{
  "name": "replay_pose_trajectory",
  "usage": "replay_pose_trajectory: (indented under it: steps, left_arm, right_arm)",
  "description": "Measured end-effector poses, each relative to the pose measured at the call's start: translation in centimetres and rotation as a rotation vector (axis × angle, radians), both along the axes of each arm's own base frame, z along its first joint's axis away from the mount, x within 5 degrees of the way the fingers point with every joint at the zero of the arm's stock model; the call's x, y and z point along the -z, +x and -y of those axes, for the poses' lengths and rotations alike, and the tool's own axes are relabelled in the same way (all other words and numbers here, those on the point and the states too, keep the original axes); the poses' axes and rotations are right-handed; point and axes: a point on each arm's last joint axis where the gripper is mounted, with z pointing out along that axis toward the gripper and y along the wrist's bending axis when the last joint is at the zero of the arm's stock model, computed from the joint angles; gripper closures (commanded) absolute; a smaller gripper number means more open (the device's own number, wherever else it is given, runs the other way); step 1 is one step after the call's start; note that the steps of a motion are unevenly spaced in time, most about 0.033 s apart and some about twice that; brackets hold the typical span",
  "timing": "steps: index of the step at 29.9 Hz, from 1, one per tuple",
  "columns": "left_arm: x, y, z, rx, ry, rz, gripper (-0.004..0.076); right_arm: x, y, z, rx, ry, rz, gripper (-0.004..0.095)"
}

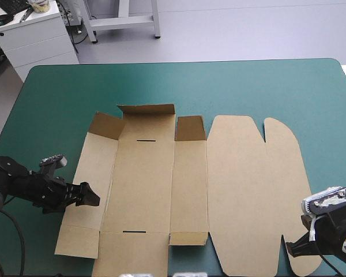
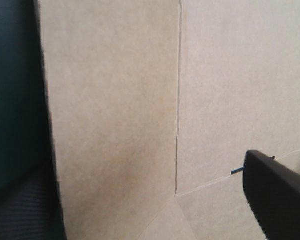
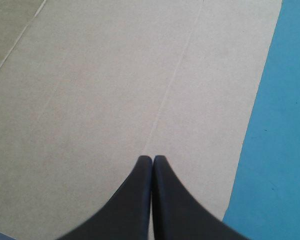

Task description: Fold the box

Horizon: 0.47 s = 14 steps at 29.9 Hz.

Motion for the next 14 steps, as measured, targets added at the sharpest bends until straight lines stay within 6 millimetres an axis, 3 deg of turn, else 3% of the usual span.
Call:
replay_pose_trajectory:
  steps: [10,14]
  left_arm:
    - [1.4,-0.8,0.2,-0.019,-0.007,-0.03,0.0018]
    - [1.3,-0.5,0.4,-0.035,-0.025,-0.011,0.0097]
  right_arm:
    - [0.0,0.0,0.0,0.0,0.0,0.0,0.0928]
    - [0.0,0.0,0.0,0.0,0.0,0.0,0.0929]
